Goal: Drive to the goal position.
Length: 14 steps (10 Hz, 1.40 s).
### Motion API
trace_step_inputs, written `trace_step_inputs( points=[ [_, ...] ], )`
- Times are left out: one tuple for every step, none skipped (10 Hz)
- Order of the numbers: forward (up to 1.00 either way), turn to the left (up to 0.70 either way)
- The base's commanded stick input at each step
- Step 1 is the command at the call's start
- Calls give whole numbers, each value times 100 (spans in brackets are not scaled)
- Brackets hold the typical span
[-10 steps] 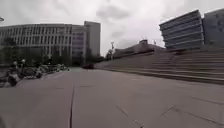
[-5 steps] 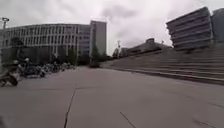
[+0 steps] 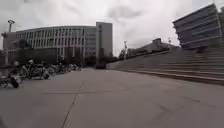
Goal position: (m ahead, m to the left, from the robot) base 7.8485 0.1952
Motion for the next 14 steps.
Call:
trace_step_inputs(
  points=[
    [70,14],
    [70,14],
    [70,14],
    [70,14],
    [70,14],
    [70,2],
    [70,0],
    [70,0],
    [70,0],
    [70,0],
    [70,0],
    [70,0],
    [70,0],
    [70,0]
  ],
)
